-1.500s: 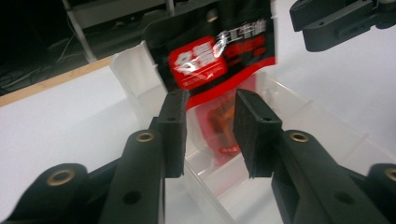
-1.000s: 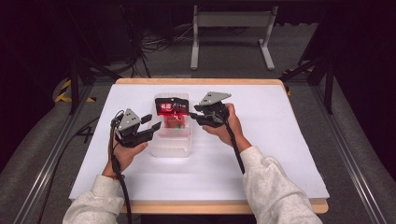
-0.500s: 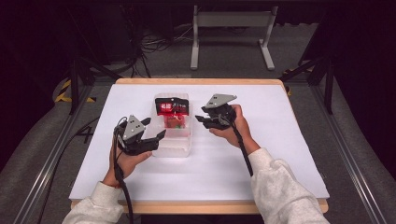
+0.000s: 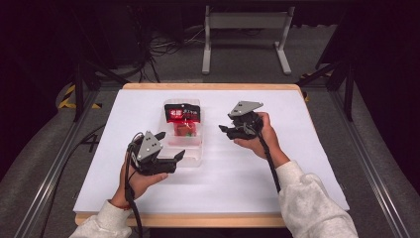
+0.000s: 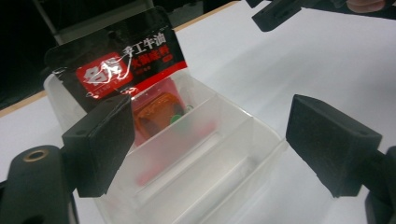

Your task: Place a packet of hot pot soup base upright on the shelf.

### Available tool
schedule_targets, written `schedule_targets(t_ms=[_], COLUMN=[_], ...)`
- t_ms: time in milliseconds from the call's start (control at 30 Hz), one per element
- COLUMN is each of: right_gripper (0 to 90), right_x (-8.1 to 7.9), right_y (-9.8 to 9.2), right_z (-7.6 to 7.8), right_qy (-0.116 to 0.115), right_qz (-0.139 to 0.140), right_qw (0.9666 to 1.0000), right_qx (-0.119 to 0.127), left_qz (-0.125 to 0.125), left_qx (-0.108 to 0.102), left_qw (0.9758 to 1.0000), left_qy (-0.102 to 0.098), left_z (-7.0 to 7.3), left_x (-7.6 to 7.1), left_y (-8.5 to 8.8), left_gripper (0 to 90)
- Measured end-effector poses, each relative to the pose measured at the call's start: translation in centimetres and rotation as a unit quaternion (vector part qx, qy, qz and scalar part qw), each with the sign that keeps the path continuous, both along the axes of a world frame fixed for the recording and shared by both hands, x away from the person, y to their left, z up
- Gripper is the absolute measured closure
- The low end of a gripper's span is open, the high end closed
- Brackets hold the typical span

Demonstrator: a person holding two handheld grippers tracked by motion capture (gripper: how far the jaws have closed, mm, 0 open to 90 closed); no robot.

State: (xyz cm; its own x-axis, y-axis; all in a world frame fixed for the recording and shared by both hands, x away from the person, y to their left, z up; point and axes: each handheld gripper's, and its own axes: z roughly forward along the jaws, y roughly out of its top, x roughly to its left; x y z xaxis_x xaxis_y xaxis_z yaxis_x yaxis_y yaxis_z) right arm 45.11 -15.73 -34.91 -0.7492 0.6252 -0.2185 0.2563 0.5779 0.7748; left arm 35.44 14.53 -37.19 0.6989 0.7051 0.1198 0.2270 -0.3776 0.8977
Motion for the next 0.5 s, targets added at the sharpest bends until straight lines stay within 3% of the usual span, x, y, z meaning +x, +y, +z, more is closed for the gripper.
schedule_targets(t_ms=[233, 500], right_gripper=[41.7, 39.3], right_x=[-0.4, -1.1], right_y=[-1.0, -2.4], right_z=[-0.1, -0.4], right_qy=[-0.001, 0.001], right_qz=[-0.002, -0.007], right_qw=[0.9999, 0.9997], right_qx=[-0.012, -0.024], left_qz=[-0.008, -0.018], left_qx=[0.004, 0.015], left_qw=[0.9999, 0.9997], left_qy=[-0.004, 0.005], left_z=[-0.1, -0.6], left_x=[-0.6, -1.2], left_y=[-0.3, -1.0], left_gripper=[15.5, 13.2])
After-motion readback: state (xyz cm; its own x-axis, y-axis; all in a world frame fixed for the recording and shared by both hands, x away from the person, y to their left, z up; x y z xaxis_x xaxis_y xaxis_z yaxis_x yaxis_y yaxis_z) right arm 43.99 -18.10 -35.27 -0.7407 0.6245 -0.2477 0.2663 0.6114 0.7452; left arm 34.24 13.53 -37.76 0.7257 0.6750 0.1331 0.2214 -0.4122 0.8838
